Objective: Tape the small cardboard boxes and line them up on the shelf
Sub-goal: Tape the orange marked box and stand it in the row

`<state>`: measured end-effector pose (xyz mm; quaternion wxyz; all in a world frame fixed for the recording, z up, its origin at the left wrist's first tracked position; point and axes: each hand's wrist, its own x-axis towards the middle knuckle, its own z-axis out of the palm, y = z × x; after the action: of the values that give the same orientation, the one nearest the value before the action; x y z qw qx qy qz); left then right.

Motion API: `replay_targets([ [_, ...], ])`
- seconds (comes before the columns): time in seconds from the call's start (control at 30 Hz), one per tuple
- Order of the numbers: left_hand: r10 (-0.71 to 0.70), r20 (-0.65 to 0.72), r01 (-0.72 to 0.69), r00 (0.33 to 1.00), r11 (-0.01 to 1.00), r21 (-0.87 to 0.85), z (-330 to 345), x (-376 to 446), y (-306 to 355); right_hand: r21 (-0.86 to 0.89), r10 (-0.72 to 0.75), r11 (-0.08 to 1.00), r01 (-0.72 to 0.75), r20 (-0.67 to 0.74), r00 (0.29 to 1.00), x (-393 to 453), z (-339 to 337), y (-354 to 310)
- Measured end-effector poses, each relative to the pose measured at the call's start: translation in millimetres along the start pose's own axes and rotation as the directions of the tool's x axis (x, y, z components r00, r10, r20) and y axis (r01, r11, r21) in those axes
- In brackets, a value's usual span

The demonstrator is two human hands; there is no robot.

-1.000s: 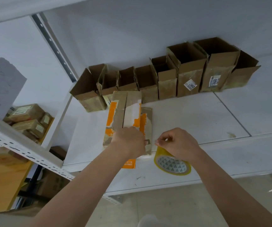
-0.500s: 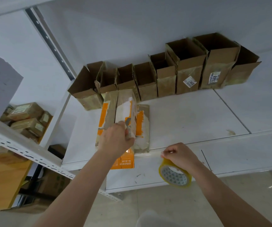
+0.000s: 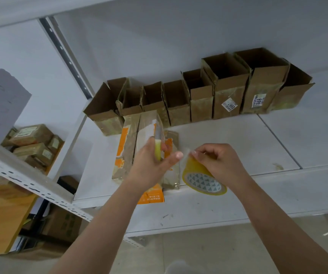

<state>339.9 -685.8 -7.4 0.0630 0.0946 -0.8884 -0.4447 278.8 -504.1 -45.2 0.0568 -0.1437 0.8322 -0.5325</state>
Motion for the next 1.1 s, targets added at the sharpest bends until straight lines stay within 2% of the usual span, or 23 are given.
replay_targets([
  [0.07, -0.03, -0.038, 0.028, 0.999, 0.998, -0.051, 9.3, -0.6, 2.0, -0.049, -0.031, 0.998, 0.03, -0.02, 0.999, -0.1, 0.5, -2.3],
  [0.13, -0.097, -0.099, 0.079, 0.99, 0.982, -0.172, 14.4, 1.7, 2.5, -0.087, -0.044, 0.996, 0.037, -0.07, 0.997, -1.7, 1.8, -1.6],
  [0.2, -0.128, -0.091, 0.096, 0.988, 0.952, -0.29, 18.5, 0.0, 5.1, -0.119, -0.074, 0.991, 0.054, -0.172, 0.982, -2.5, 5.7, -1.2],
  [0.3, -0.13, -0.07, 0.099, 0.989, 0.936, -0.337, 25.6, -3.3, 7.2, -0.131, -0.126, 0.988, 0.087, -0.331, 0.935, 1.3, 13.2, -2.5],
  [0.43, -0.126, -0.129, 0.088, 0.984, 0.959, -0.27, 16.3, -2.3, 10.3, -0.233, -0.177, 0.968, 0.093, -0.372, 0.911, 13.9, 14.3, 1.3],
  [0.57, -0.078, -0.386, 0.028, 0.919, 0.991, -0.134, -33.7, 0.4, -11.7, -0.357, -0.18, 0.934, -0.009, -0.492, 0.852, 28.5, -1.2, 22.5],
  [0.63, -0.111, -0.483, 0.057, 0.869, 0.991, -0.124, -61.2, 4.3, -34.8, -0.475, -0.237, 0.88, -0.005, -0.449, 0.862, 34.4, -4.8, 37.0],
  [0.7, -0.185, -0.545, 0.16, 0.818, 0.983, -0.093, -78.8, 8.5, -61.8, -0.556, -0.259, 0.831, 0.02, -0.355, 0.898, 39.0, -1.0, 50.6],
  [0.77, -0.271, -0.506, 0.284, 0.819, 0.957, -0.053, -85.9, 10.4, -90.9, -0.581, -0.252, 0.813, 0.04, -0.288, 0.924, 39.8, 7.0, 63.4],
  [0.9, -0.418, -0.334, 0.487, 0.845, 0.859, 0.159, -78.2, 9.9, -147.7, -0.61, -0.268, 0.792, 0.03, -0.303, 0.915, 33.2, 23.6, 85.1],
  [1.0, -0.436, -0.259, 0.505, 0.862, 0.78, 0.37, -65.5, 9.2, -174.0, -0.627, -0.259, 0.779, 0.021, -0.29, 0.921, 31.6, 29.9, 91.3],
  [1.1, -0.438, -0.189, 0.467, 0.879, 0.709, 0.528, -55.7, 11.5, -193.2, -0.611, -0.099, 0.788, -0.071, -0.24, 0.966, 31.7, 33.0, 87.5],
])
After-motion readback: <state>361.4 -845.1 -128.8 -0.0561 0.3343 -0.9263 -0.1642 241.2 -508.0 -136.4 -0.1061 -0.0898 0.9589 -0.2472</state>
